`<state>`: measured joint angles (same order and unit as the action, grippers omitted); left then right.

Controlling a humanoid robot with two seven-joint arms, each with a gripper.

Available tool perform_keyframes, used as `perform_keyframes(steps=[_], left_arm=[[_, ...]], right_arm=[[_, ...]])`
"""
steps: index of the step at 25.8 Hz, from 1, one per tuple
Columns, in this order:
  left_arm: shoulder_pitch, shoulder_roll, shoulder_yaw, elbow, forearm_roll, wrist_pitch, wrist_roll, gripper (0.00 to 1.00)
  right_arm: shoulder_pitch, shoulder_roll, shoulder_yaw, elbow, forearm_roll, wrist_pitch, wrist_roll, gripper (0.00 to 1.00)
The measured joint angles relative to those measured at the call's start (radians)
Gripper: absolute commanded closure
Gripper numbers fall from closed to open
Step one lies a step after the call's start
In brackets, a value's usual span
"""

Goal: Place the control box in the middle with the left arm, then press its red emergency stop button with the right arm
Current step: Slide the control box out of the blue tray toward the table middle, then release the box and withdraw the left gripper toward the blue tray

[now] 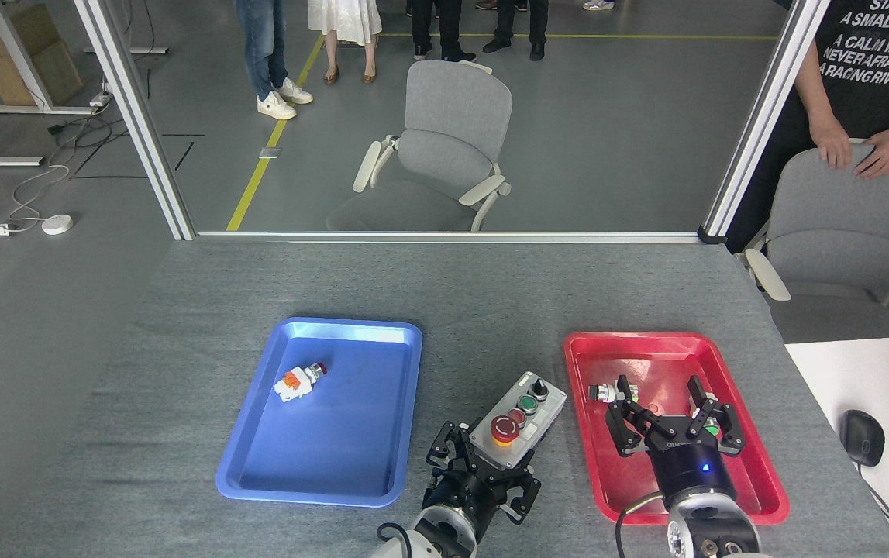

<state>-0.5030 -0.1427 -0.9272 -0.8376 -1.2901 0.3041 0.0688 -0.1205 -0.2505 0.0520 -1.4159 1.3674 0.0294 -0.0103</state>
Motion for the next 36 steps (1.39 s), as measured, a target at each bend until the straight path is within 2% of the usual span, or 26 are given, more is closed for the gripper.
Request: perform_keyframes(steps=[1, 2, 6, 8, 10, 13, 20, 21, 24, 28, 30, 34, 36], left_arm=[[-0.001, 0.000, 0.000, 0.000, 0.000, 0.000, -0.007, 0.50], [-0.001, 0.000, 0.000, 0.001, 0.000, 0.000, -0.016, 0.44], [-0.002, 0.001, -0.001, 0.001, 0.000, 0.000, -0.030, 0.31], [-0.002, 0.001, -0.001, 0.003, 0.000, 0.000, -0.033, 0.29], [-0.002, 0.001, -0.001, 0.007, 0.000, 0.000, -0.036, 0.17], [-0.002, 0.002, -0.001, 0.012, 0.000, 0.003, -0.039, 0.11], [-0.002, 0.002, -0.001, 0.012, 0.000, 0.009, -0.039, 0.05], [-0.002, 0.002, -0.001, 0.010, -0.001, 0.012, -0.039, 0.03], [-0.002, 0.002, 0.001, -0.001, -0.003, 0.025, -0.039, 0.02], [0.007, 0.008, 0.006, -0.053, -0.004, 0.035, -0.036, 0.02], [0.023, 0.015, 0.009, -0.097, -0.005, 0.038, -0.036, 0.02], [0.066, 0.070, 0.013, -0.203, -0.004, 0.039, -0.038, 0.02], [0.096, 0.109, 0.022, -0.265, -0.003, 0.040, -0.038, 0.02]], right_arm=[[0.001, -0.001, 0.000, 0.000, 0.000, 0.001, 0.000, 0.02], [0.002, -0.002, 0.000, 0.000, 0.000, 0.001, 0.000, 0.02], [0.006, -0.006, 0.001, 0.000, -0.001, 0.002, -0.001, 0.02], [0.007, -0.008, 0.003, 0.000, -0.001, 0.002, -0.001, 0.02], [0.008, -0.008, 0.005, 0.000, -0.001, 0.001, -0.001, 0.02], [0.008, -0.007, 0.007, 0.000, -0.001, -0.003, -0.001, 0.03], [0.006, 0.001, 0.009, 0.001, -0.001, -0.003, -0.005, 0.07], [0.005, 0.002, 0.010, 0.001, 0.000, -0.004, -0.006, 0.09], [0.005, 0.003, 0.013, 0.002, 0.000, -0.007, -0.005, 0.27], [0.006, 0.003, 0.030, 0.002, 0.002, -0.011, 0.001, 0.42], [0.007, 0.003, 0.037, 0.000, 0.003, -0.015, 0.001, 0.55], [0.016, 0.004, 0.050, -0.012, 0.006, -0.044, 0.002, 0.73], [0.024, 0.005, 0.059, -0.026, 0.008, -0.054, 0.002, 0.78]])
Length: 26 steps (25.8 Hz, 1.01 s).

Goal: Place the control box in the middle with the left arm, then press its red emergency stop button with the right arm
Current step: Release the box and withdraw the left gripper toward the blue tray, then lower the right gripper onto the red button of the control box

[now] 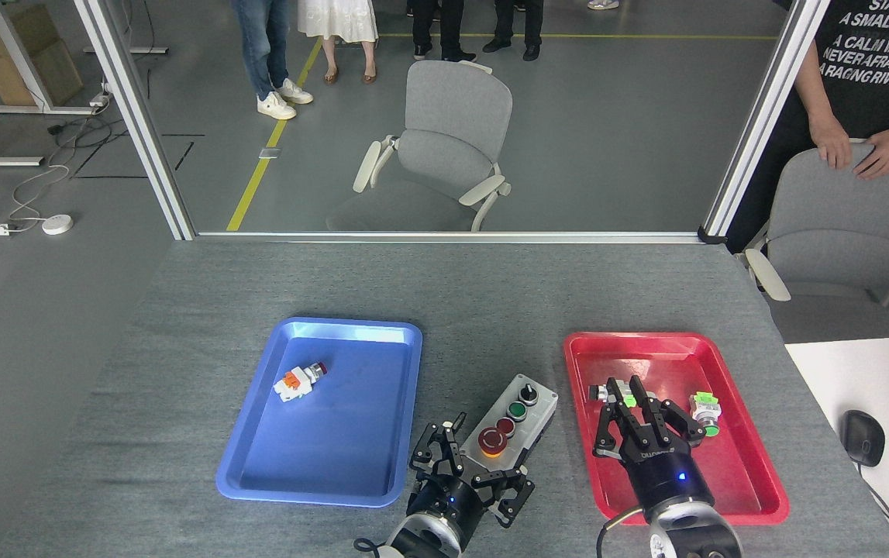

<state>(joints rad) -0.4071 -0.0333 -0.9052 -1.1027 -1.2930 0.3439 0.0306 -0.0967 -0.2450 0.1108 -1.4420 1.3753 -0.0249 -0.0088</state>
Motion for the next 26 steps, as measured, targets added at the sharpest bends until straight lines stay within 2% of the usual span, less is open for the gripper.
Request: perform_keyframes(steps=[9, 21, 26], left_arm=[[0.101, 0.111, 0.166, -0.214, 0.002, -0.011, 0.004, 0.01], [0.117, 0.129, 0.567, -0.255, 0.004, -0.091, 0.015, 0.01], [0.115, 0.129, 0.676, -0.258, 0.005, -0.113, 0.018, 0.01]], right_arm=[[0.042, 0.030, 0.033, -0.044, 0.029, -0.032, 0.000, 1.00], [0.039, 0.059, 0.102, -0.042, 0.049, -0.075, 0.032, 1.00], [0.025, 0.080, 0.151, -0.039, 0.056, -0.076, 0.082, 1.00]])
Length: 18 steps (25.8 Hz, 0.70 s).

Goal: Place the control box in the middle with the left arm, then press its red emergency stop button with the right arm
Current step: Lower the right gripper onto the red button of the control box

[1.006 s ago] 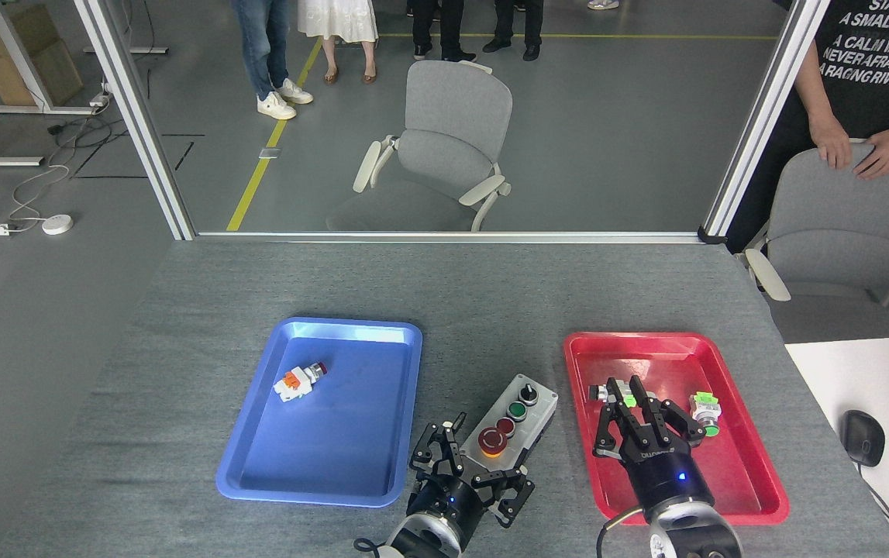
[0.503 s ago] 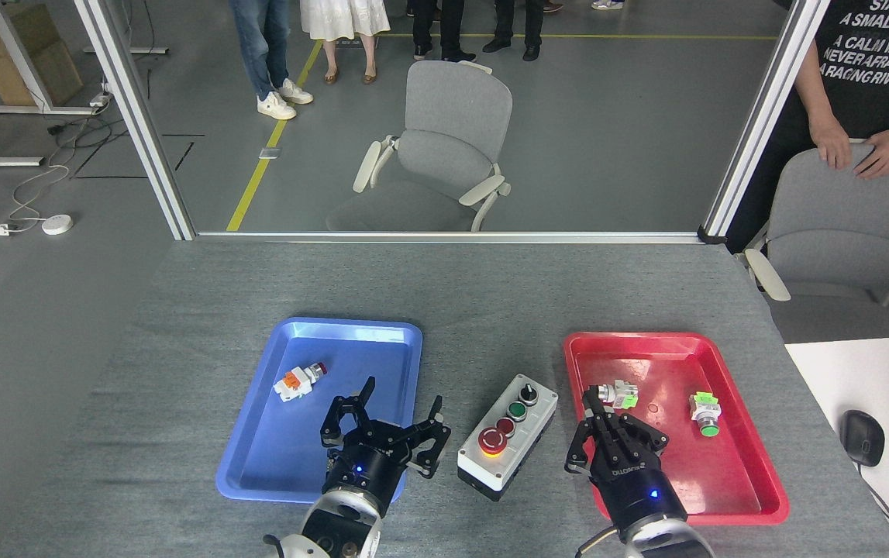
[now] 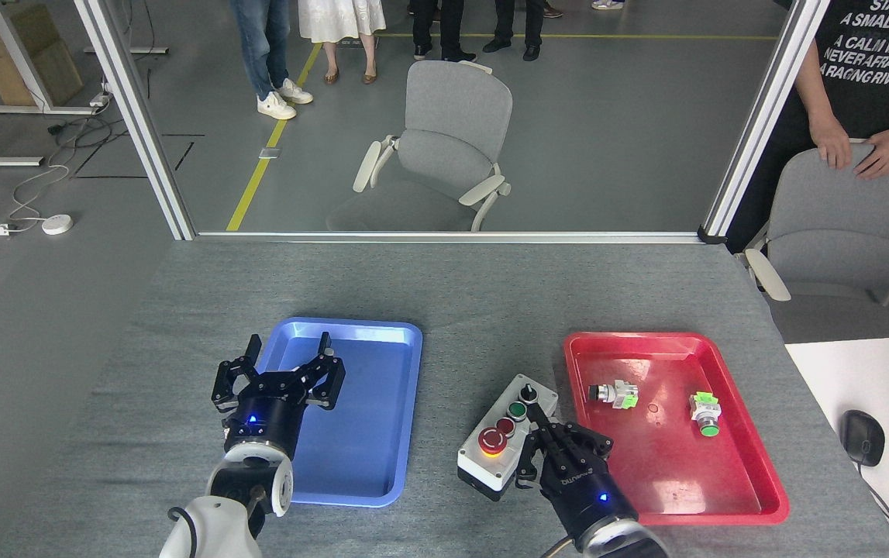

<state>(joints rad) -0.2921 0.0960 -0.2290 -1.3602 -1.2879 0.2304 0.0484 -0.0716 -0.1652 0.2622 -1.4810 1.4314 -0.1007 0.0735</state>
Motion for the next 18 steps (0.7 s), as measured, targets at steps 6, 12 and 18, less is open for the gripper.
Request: perform_keyframes(steps=[6, 12, 18], left_arm=[[-0.001, 0.001, 0.067, -0.004, 0.001, -0.037, 0.001, 0.01], [-0.001, 0.001, 0.079, -0.005, 0.001, -0.046, 0.001, 0.01], [-0.002, 0.001, 0.080, -0.005, 0.000, -0.046, 0.001, 0.01]], right_arm=[[-0.015, 0.029, 0.053, 0.019, 0.026, 0.007, 0.020, 1.00], [-0.034, 0.054, 0.091, 0.070, 0.046, 0.028, 0.024, 1.00], [-0.041, 0.063, 0.099, 0.121, 0.053, 0.041, 0.016, 1.00]])
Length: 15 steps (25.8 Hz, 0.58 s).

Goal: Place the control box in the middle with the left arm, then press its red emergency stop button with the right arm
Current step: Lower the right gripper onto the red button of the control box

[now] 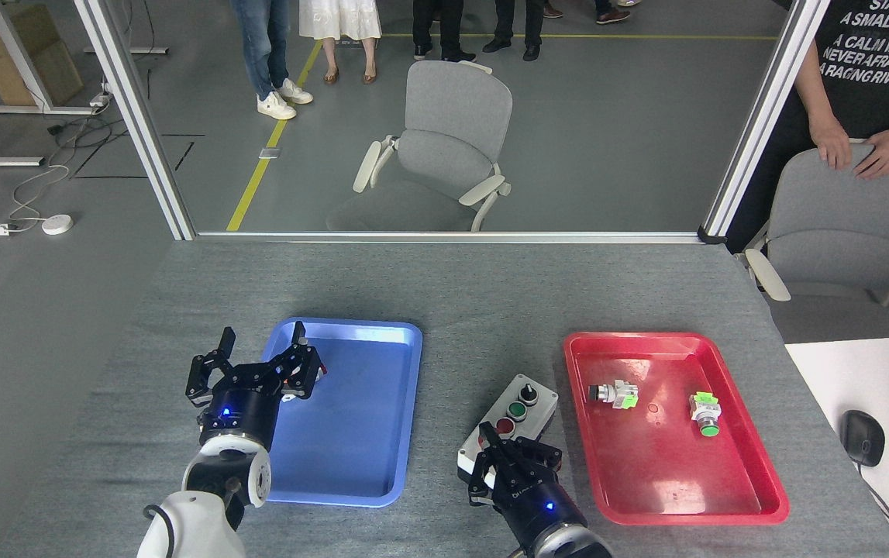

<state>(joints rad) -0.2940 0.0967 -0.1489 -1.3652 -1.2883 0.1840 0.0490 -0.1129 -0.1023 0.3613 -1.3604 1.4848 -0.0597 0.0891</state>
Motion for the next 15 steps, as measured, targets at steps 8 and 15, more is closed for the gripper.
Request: perform_keyframes(steps=[8, 15], left_arm=[[-0.005, 0.000, 0.000, 0.000, 0.000, 0.000, 0.000, 0.01], [-0.007, 0.000, 0.000, 0.000, 0.000, 0.000, 0.000, 0.01]], right_arm=[[-0.004, 0.001, 0.001, 0.051, 0.003, 0.022, -0.019, 1.00], [-0.004, 0.004, 0.001, 0.057, 0.005, 0.028, -0.021, 1.00]])
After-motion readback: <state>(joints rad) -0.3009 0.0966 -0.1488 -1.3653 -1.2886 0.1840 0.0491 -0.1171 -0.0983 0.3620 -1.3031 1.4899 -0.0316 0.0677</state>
